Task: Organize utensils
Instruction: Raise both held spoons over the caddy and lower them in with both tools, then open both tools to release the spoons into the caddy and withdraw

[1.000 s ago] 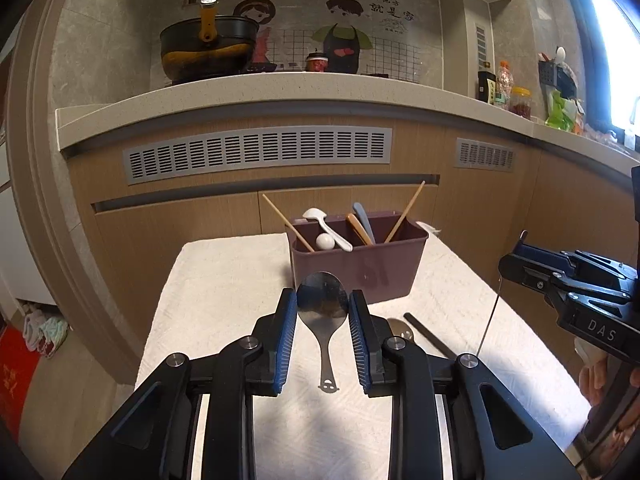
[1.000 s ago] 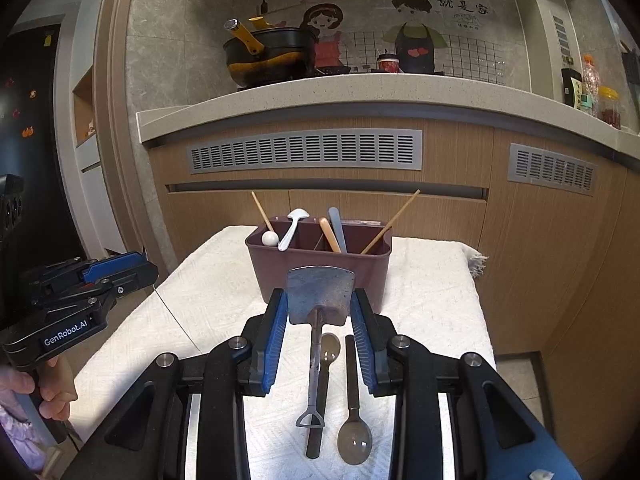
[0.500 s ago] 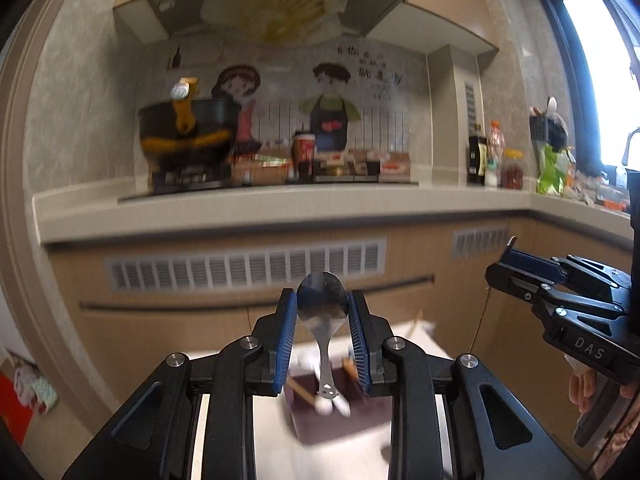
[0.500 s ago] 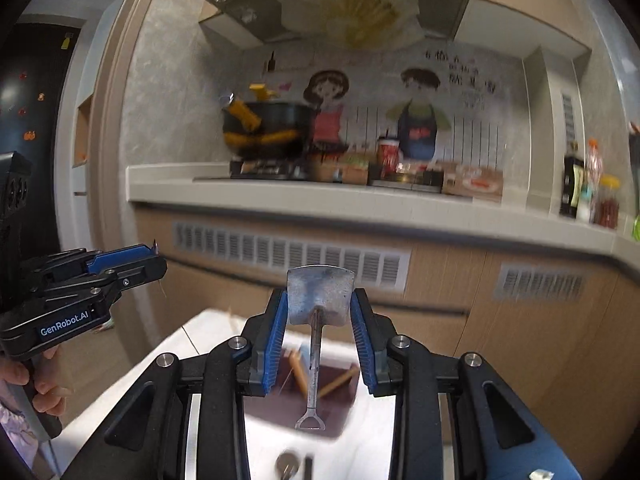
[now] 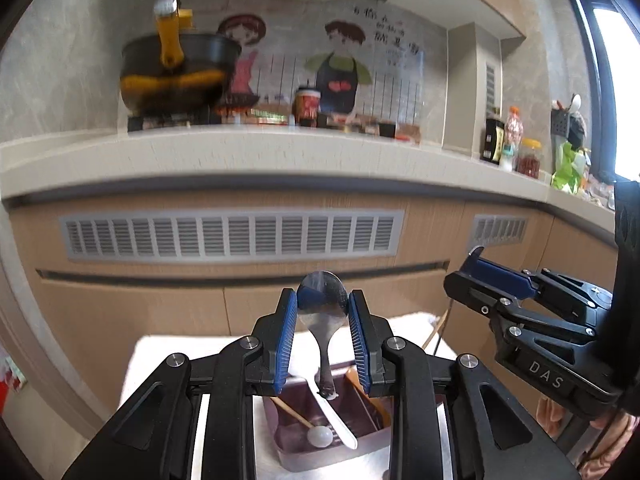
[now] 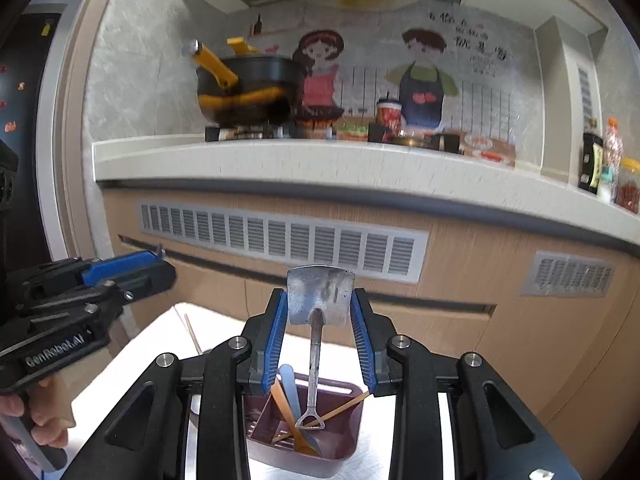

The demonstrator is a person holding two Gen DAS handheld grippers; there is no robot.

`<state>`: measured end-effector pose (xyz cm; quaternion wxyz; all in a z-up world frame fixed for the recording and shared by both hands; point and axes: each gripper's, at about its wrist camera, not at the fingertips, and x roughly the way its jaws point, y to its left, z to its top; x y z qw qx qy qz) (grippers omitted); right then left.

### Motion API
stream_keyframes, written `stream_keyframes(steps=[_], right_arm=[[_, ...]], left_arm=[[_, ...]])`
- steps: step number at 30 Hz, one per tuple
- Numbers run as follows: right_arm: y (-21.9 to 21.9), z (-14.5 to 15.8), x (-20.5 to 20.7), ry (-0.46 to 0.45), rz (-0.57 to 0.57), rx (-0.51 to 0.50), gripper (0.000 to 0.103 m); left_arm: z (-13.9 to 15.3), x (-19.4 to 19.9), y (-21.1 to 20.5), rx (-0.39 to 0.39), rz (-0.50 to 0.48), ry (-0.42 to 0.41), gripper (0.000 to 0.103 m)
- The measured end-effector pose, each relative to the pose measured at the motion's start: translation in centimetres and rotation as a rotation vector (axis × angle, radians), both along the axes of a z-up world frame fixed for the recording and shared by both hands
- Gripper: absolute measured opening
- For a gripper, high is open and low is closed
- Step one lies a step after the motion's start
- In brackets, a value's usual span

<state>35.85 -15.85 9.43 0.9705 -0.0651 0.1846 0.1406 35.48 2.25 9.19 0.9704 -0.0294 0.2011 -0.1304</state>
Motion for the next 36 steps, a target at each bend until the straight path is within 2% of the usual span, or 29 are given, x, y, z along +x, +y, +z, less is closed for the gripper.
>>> stream_keyframes(steps=[10,16,18,20,24,27,29,33,36], right_arm=[[0.3,-6.2,2.6,0.158,0.02,-0.016,0.029],[0.8,-9.0,3.3,0.249,0.043,-0.061,0.033],[0.9,-9.3,3.0,0.249,0.045,-0.065,0.041],[0.8,-9.1,2.6,0.234,0.041,-0.06,0.054],[-0.1,-8.0,0.9,0.193,0.027,-0.041,0.063],[-1.1,-7.1,-1.4,0.146,0.007,-0.041,0.077],[-1.7,-6.5,-2.9,0.103,-0.018,-0.053,0.094],[-2.9,-6.0,-6.8,0.002,-0.087,-0.085,0.1],[-3.4,-6.2,-9.0,-0.001,-0.092,-0.128,0.103]], left_arm=[[-7.5,2.3,-1.3,0.021,-0.012,0.171,0.027],[-8.4,2.0,-1.3,0.002,-0.027,0.192,0.028],[-8.1,1.7,-1.1,0.001,-0.023,0.19,0.029],[-7.3,1.1,-0.6,-0.015,-0.017,0.176,0.029],[-4.9,-1.1,1.5,-0.047,0.031,0.116,0.031],[-3.4,-3.3,3.4,-0.069,0.092,0.078,0.042],[-3.0,-4.7,4.3,-0.075,0.126,0.071,0.047],[-3.3,-7.6,4.7,-0.065,0.143,0.091,0.052],[-4.6,-9.6,4.2,-0.039,0.146,0.124,0.057]])
